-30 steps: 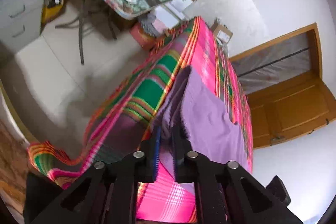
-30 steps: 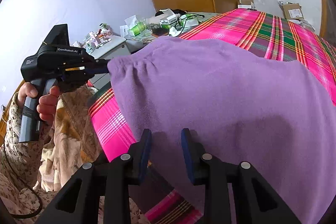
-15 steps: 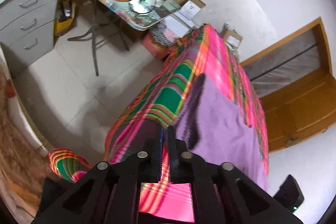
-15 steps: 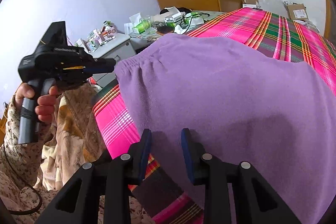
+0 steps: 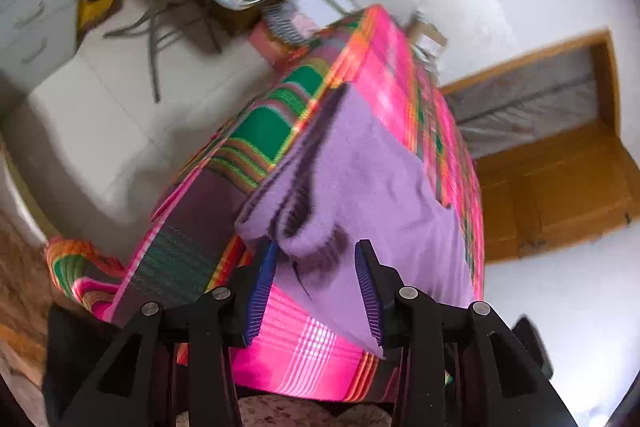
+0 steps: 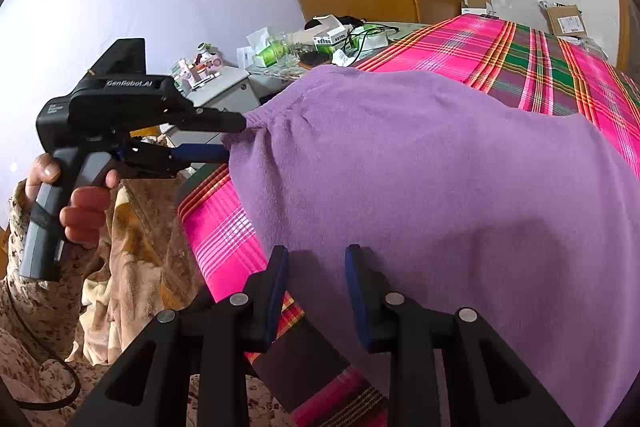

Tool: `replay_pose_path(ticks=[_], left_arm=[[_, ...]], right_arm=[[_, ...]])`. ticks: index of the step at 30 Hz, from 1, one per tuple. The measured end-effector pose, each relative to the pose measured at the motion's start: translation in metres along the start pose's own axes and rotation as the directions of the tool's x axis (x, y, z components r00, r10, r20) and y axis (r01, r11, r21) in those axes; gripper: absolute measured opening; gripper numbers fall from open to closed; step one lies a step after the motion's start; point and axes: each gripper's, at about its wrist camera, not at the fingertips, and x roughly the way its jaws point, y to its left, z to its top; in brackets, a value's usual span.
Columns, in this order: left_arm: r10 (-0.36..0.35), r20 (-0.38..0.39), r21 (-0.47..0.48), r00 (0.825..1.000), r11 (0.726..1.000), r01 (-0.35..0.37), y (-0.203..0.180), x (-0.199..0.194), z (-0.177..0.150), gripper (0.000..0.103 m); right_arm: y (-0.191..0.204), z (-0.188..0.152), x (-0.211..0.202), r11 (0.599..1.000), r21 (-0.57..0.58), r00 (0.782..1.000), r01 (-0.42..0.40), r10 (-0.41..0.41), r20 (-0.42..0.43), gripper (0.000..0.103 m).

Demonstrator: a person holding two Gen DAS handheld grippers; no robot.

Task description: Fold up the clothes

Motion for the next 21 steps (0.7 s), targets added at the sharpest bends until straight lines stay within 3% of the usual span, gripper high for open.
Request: replay_pose_path(ticks=[6, 9, 17, 21], left_arm=[[-0.009, 0.045, -0.05, 0.999, 0.999, 0.011, 0.0, 0.002, 0.003, 0.041], [-0.012, 0.076, -0.021, 0.997, 1.0, 0.013, -0.003, 0.001, 0.001, 0.013], [0.026, 0.128, 0.068, 0.991, 0.997, -0.035, -0.002, -0.011, 0.008, 0.011], [0.04, 0.115, 0.055, 0.993, 0.997, -0.047, 0.01, 0.0, 0.006, 0.011]], right_arm=[[-0.002, -0.001, 0.0, 1.0, 0.004, 1.0, -0.005, 0.005, 0.003, 0.03], [-0.002, -0.001, 0.0, 1.0, 0.003, 1.0, -0.006, 0.006, 0.003, 0.03], [-0.001, -0.001, -0.001, 1.0, -0.009, 1.0, -0.011, 0.011, 0.0, 0.03], [0.0, 0.001, -0.003, 1.0, -0.022, 1.0, 0.011, -0.011, 0.002, 0.03]])
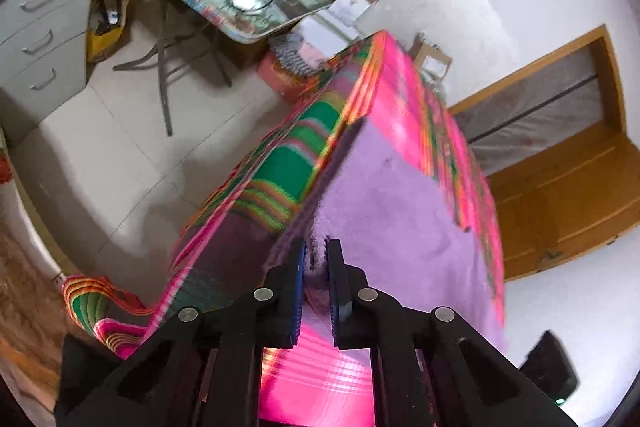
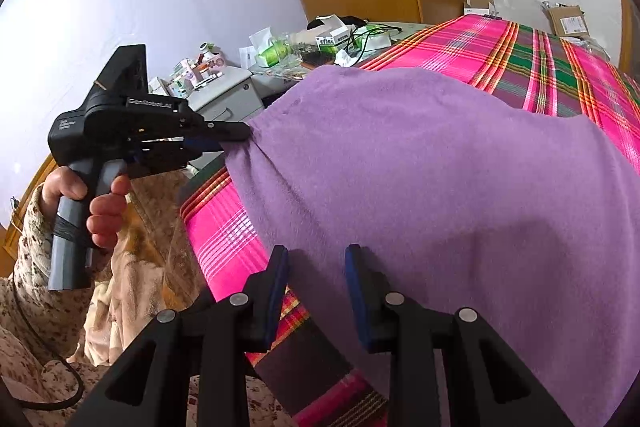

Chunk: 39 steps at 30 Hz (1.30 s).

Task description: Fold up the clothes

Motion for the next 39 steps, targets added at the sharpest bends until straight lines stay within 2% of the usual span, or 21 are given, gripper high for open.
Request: replay_pose_path(ticks=[4, 7, 9, 11, 14, 15, 20, 24, 25, 30, 34, 39], left_arm=[[0.02, -0.006, 0.049, 1.0, 0.999, -0.02, -0.005, -0.002, 0.0, 0.012], [0.034, -0.003, 0.07, 0.999, 0.997, -0.034, -0.01, -0.005, 0.001, 0.018], [0.07, 0.009, 0.095, 0.997, 0.993, -0.071, -0.013, -0.008, 0.003, 0.022], [0.096, 0.013, 0.093, 0.995, 0.991, -0.097, -0.012, -0.012, 0.004, 0.028], [0.099, 0.003, 0.048, 0.995, 0.994, -0.099, -0.005, -0.016, 0.004, 0.034], [0.099, 0.0, 0.03, 0.995, 0.995, -0.099, -0.003, -0.017, 0.003, 0.041], [0.078, 0.023, 0.012, 0.997, 0.997, -0.079, -0.001, -0.025, -0.001, 0.041], [0.025, 0.029, -0.023, 0.999, 0.999, -0.024, -0.003, -0.027, -0.003, 0.043], [0.029, 0.031, -0.018, 0.999, 0.999, -0.028, -0.005, -0.026, -0.004, 0.044], [0.11, -0.022, 0.019, 0.994, 0.994, -0.11, -0.014, -0.007, -0.012, 0.044], [0.158, 0.008, 0.022, 0.987, 0.987, -0.158, -0.016, -0.006, -0.015, 0.044], [0.164, 0.044, -0.011, 0.986, 0.986, -0.163, -0.015, -0.004, -0.017, 0.045]], right_arm=[[0.003, 0.005, -0.01, 0.998, -0.042, 0.999, 0.047, -0.046, 0.023, 0.03], [0.005, 0.008, -0.018, 0.994, -0.077, 0.996, 0.079, -0.076, 0.044, 0.03], [0.004, 0.008, -0.022, 0.991, -0.089, 0.994, 0.1, -0.096, 0.052, 0.03], [0.0, 0.006, -0.024, 0.989, -0.093, 0.993, 0.111, -0.106, 0.058, 0.03], [-0.006, 0.006, -0.024, 0.987, -0.083, 0.989, 0.139, -0.134, 0.064, 0.03], [-0.01, 0.005, -0.025, 0.985, -0.076, 0.986, 0.156, -0.152, 0.065, 0.03], [-0.033, 0.001, -0.035, 0.966, -0.029, 0.964, 0.257, -0.254, 0.079, 0.03], [-0.051, -0.007, -0.035, 0.965, 0.032, 0.963, 0.261, -0.262, 0.056, 0.03], [-0.052, -0.009, -0.035, 0.965, 0.037, 0.964, 0.258, -0.26, 0.053, 0.03], [-0.052, -0.015, -0.033, 0.971, 0.044, 0.97, 0.236, -0.238, 0.051, 0.03], [-0.053, -0.016, -0.031, 0.973, 0.057, 0.973, 0.222, -0.225, 0.055, 0.03], [-0.053, -0.017, -0.031, 0.976, 0.058, 0.975, 0.21, -0.213, 0.065, 0.033]])
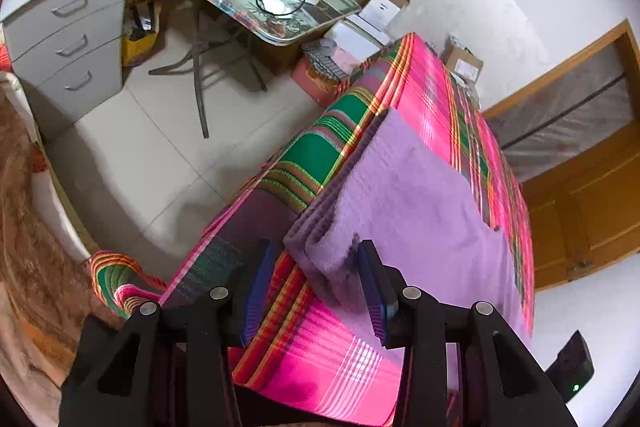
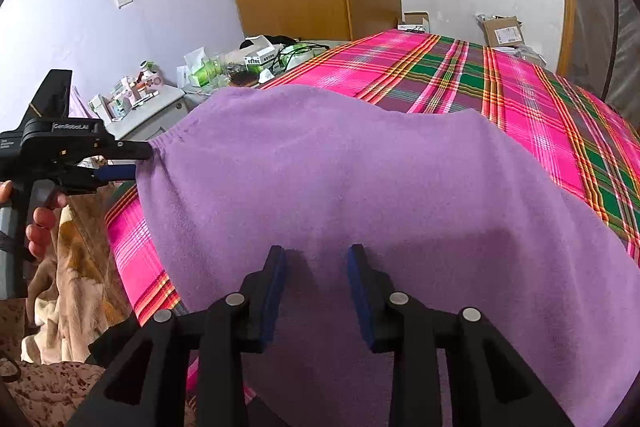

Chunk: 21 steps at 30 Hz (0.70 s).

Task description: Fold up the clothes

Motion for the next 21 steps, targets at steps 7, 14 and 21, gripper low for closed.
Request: replay_pose_path(ticks=[7, 14, 21], left_arm=[[-0.047, 0.004, -0.105, 0.999, 0.993, 0.047, -0.002, 0.01, 0.006, 0.045], [-0.111, 0.018, -0.178, 0.994, 0.978, 0.112, 0.009, 0.011, 0.008, 0.045], [-0.093, 0.036, -0.143, 0.995, 0.985, 0.097, 0.011, 0.014, 0.006, 0.022]], right_arm=[[-0.001, -0.002, 0.0, 1.0, 0.011, 1.0, -0.013, 0.013, 0.012, 0.033], [-0.001, -0.003, 0.0, 1.0, 0.018, 1.0, -0.017, 0.016, 0.023, 0.033], [-0.002, -0.002, 0.0, 1.0, 0.02, 1.0, -0.013, 0.013, 0.023, 0.033]])
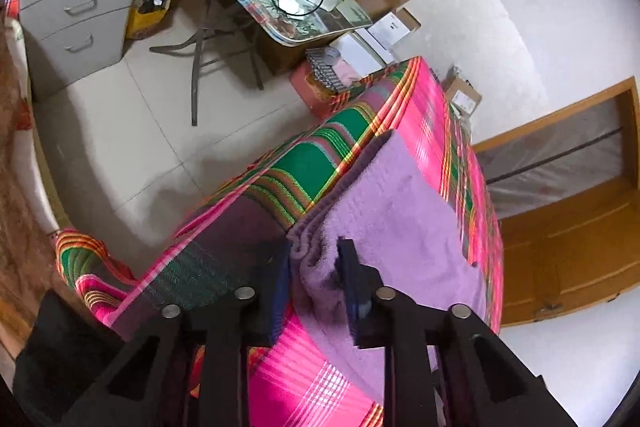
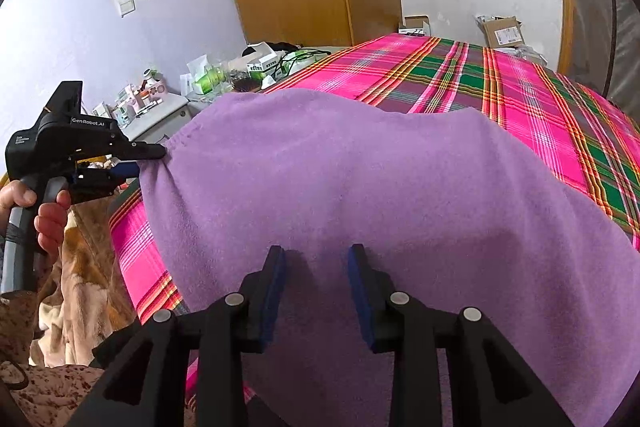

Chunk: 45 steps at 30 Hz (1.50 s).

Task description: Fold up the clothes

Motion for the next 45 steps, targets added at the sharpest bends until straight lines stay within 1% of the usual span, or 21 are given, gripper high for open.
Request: replay_pose_path(ticks=[3, 5, 9, 12, 16, 18, 21, 30, 32, 35, 37, 39, 41, 45], left_arm=[[0.013, 0.025, 0.066, 1.0, 0.998, -0.015, -0.009, -0.003, -0.003, 0.021], [0.013, 0.041, 0.094, 0.999, 0.995, -0.017, -0.014, -0.006, -0.004, 0.021], [-0.008, 0.072, 0.16, 0.997, 0.987, -0.004, -0.027, -0.014, -0.005, 0.02], [-0.032, 0.1, 0.243, 0.994, 0.97, 0.007, -0.046, -0.021, -0.009, 0.02], [-0.084, 0.094, 0.329, 0.992, 0.943, 0.049, -0.072, -0.021, -0.019, 0.02], [-0.109, 0.081, 0.374, 0.991, 0.925, 0.071, -0.086, -0.019, -0.025, 0.02], [-0.146, 0.039, 0.418, 0.989, 0.901, 0.116, -0.105, -0.011, -0.035, 0.02], [-0.17, -0.094, 0.539, 0.981, 0.82, 0.194, -0.151, 0.019, -0.076, 0.02], [-0.175, -0.118, 0.54, 0.977, 0.815, 0.211, -0.154, 0.024, -0.081, 0.02], [-0.176, -0.13, 0.542, 0.976, 0.811, 0.219, -0.158, 0.028, -0.084, 0.02], [-0.172, -0.14, 0.557, 0.975, 0.801, 0.221, -0.162, 0.029, -0.089, 0.02], [-0.162, -0.151, 0.582, 0.975, 0.783, 0.22, -0.167, 0.032, -0.097, 0.02], [-0.149, -0.186, 0.591, 0.971, 0.773, 0.231, -0.168, 0.039, -0.101, 0.02], [-0.114, -0.234, 0.597, 0.966, 0.767, 0.235, -0.164, 0.046, -0.106, 0.021]], right_arm=[[0.0, 0.0, -0.001, 1.0, 0.0, 1.0, 0.004, -0.004, -0.002, 0.033], [0.0, 0.0, -0.001, 1.0, 0.003, 1.0, 0.006, -0.006, -0.002, 0.033], [0.0, 0.0, -0.002, 1.0, 0.007, 1.0, 0.012, -0.012, -0.002, 0.033], [-0.001, 0.0, -0.003, 1.0, 0.014, 1.0, 0.013, -0.013, 0.001, 0.033], [-0.003, 0.0, -0.009, 1.0, 0.024, 1.0, 0.017, -0.017, 0.014, 0.033], [-0.005, 0.0, -0.012, 0.999, 0.03, 1.0, 0.019, -0.02, 0.022, 0.033], [-0.007, -0.001, -0.018, 0.999, 0.043, 0.999, 0.027, -0.028, 0.035, 0.033], [-0.023, -0.002, -0.028, 0.994, 0.101, 0.997, 0.042, -0.048, 0.054, 0.033], [-0.024, -0.003, -0.028, 0.994, 0.106, 0.998, 0.041, -0.047, 0.052, 0.033], [-0.027, -0.004, -0.028, 0.993, 0.114, 0.997, 0.043, -0.049, 0.053, 0.033], [-0.029, -0.005, -0.029, 0.992, 0.123, 0.997, 0.042, -0.049, 0.055, 0.033], [-0.03, -0.005, -0.03, 0.99, 0.134, 0.997, 0.041, -0.049, 0.06, 0.033], [-0.033, -0.004, -0.03, 0.989, 0.145, 0.997, 0.036, -0.045, 0.06, 0.033], [-0.038, 0.001, -0.027, 0.986, 0.164, 0.998, 0.021, -0.031, 0.058, 0.033]])
